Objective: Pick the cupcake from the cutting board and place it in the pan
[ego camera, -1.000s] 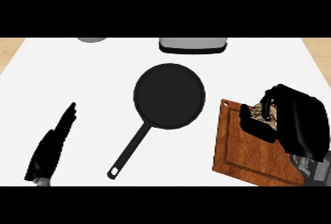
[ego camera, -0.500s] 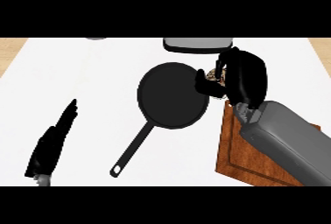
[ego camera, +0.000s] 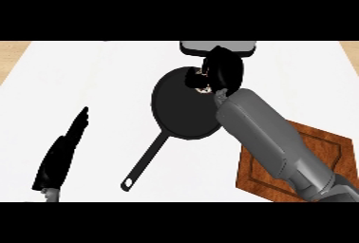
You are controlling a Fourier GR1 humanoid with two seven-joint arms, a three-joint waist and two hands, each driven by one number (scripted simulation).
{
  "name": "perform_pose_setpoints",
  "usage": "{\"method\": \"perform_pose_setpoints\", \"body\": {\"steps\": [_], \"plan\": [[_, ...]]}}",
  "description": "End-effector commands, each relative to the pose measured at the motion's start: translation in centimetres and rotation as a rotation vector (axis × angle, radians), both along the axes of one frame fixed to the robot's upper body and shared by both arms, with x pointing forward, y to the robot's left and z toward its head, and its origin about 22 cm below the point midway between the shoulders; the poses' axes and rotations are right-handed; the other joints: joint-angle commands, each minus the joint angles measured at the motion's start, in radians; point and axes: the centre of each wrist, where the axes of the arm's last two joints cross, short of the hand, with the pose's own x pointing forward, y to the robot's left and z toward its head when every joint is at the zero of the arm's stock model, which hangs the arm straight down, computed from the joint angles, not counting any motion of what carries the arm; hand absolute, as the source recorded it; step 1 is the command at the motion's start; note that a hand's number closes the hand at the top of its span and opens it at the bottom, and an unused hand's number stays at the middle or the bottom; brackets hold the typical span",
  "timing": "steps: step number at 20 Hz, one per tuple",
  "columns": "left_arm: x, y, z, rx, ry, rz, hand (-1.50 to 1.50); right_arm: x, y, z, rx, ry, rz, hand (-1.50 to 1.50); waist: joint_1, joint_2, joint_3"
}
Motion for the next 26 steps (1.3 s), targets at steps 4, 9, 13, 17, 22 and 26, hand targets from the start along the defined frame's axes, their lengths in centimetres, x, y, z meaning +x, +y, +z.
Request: {"method": "perform_pose_setpoints", "body": {"steps": [4,9,13,17,22,26], "plan": [[0.3,0.3,0.8,-0.004,-0.020,-0.035,0.00,1.8,1.7,-3.6,-0.105,0.200,0.078,1.50,0.035,0.012,0.000],[0.9,0.1,1.1,0.001,-0.031,-0.041,0.00,1.6,-0.2,-6.1,0.345,0.312,-0.060,-1.50,0.039,0.020,0.003],[1.3,-1.0,0.6,-0.003,-0.007,-0.033,0.00,2.4,-0.7,-5.1,0.496,0.183,-0.025,-1.50,0.032,0.020,0.003],[1.1,-0.7,1.0,0.018,-0.040,-0.038,0.00,2.7,-0.6,-4.4,0.529,-0.046,-0.058,-1.50,0.042,0.013,0.003],[0.6,0.0,0.0,0.013,-0.002,-0.031,0.00,3.3,-1.6,-3.9,0.628,-0.231,-0.197,-1.50,0.029,0.012,0.003],[0.6,0.8,0.0,0.003,0.005,-0.008,0.00,3.2,-3.0,-5.2,0.656,-0.314,-0.346,-1.50,0.000,0.001,0.001]]}}
